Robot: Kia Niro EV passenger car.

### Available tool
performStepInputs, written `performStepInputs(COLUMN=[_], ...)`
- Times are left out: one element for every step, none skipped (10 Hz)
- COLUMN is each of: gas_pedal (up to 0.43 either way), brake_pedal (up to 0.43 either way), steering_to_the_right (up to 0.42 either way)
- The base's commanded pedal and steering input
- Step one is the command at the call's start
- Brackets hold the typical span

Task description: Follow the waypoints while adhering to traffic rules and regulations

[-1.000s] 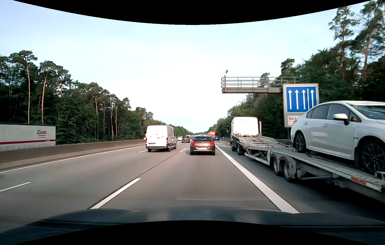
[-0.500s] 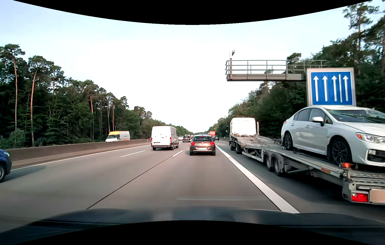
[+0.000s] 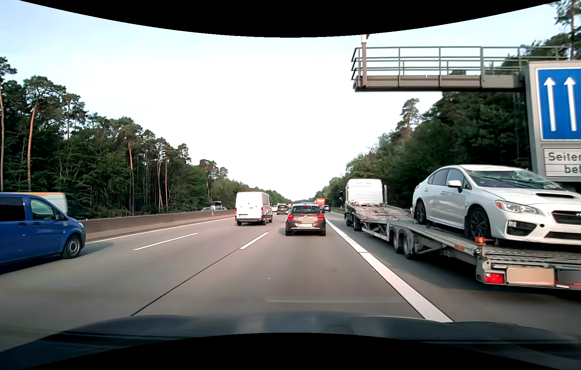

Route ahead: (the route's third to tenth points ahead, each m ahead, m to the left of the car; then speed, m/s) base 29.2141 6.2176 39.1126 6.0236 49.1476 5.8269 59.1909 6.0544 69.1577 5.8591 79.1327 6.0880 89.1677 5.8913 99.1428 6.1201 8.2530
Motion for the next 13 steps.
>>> performStepInputs(gas_pedal=[0.0, 0.0, 0.0, 0.0, 0.0, 0.0, 0.0, 0.0, 0.0, 0.0, 0.0, 0.0, 0.0], brake_pedal=[0.0, 0.0, 0.0, 0.0, 0.0, 0.0, 0.0, 0.0, 0.0, 0.0, 0.0, 0.0, 0.0], steering_to_the_right=[-0.005, -0.005, -0.005, -0.005, -0.005, -0.005, -0.005, -0.005, -0.005, -0.005, -0.005, -0.005, -0.004])
